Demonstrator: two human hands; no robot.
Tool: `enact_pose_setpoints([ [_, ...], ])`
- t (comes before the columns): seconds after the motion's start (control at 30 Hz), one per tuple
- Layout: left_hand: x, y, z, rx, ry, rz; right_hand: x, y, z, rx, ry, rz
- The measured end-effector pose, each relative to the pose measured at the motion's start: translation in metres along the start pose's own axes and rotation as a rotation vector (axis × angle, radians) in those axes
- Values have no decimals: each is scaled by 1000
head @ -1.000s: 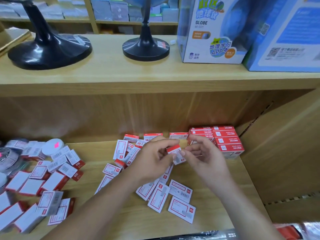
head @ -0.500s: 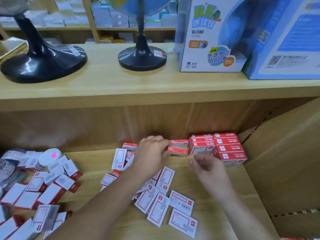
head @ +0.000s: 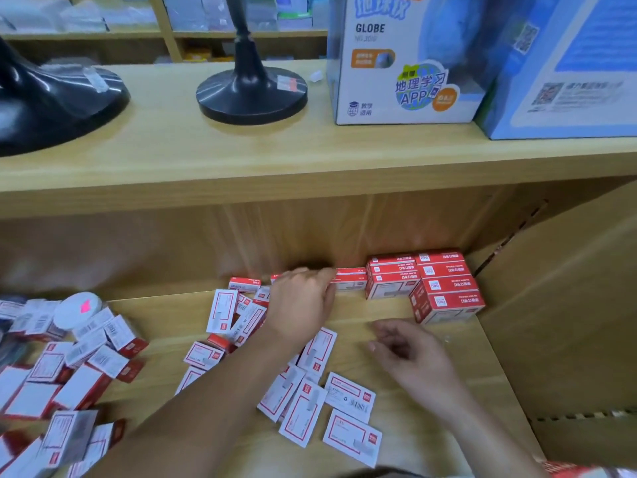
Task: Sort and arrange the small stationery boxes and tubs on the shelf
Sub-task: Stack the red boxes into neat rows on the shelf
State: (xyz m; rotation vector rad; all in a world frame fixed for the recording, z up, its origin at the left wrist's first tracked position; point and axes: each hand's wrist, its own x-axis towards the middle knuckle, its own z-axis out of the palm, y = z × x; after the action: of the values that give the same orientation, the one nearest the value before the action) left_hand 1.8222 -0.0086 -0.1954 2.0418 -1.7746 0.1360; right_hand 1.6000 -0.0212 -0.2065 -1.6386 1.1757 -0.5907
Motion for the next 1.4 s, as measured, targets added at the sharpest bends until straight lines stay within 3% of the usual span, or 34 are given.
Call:
enact_pose_setpoints([
  [0.13,4,-3,7,112,-6,63,-9,-1,-5,-82,-71,-31],
  [0.23,-3,-3,9,173,11,113,-26,-1,1,-274,-181,-40],
  [0.4,-20,3,-24,-6,44,56,-47,-5,11,-576,-225,-105],
  [0.6,-100,7,-61,-226,-135,63,-51,4,13,-276,-74,12],
  [0.73,-129,20,-61,-279,-117,19,-49,4,5,-280,103,33],
  [0.8,-135,31,-58,-284,-172,79,-49,2,4,-349,129,34],
  [0.93,-146,42,-44,-135,-432,343,-53,0,4,-278,26,46],
  [1.03,-142,39,-43,-106,-412,358,-53,3,-12,-129,-86,-28],
  [1.1,-140,39,-45,-82,-346,378,-49,1,-28,-95,-249,-65],
  [1.17,-138,42,-48,-93,-276,345,-40,3,-37,-150,-345,-120],
  [1.33,-121,42,-62,-347,-236,-20,-12,5,-32,-307,-194,-368],
  [1.4,-113,39,-68,-486,-258,-162,-9,3,-29,-332,-174,-373],
])
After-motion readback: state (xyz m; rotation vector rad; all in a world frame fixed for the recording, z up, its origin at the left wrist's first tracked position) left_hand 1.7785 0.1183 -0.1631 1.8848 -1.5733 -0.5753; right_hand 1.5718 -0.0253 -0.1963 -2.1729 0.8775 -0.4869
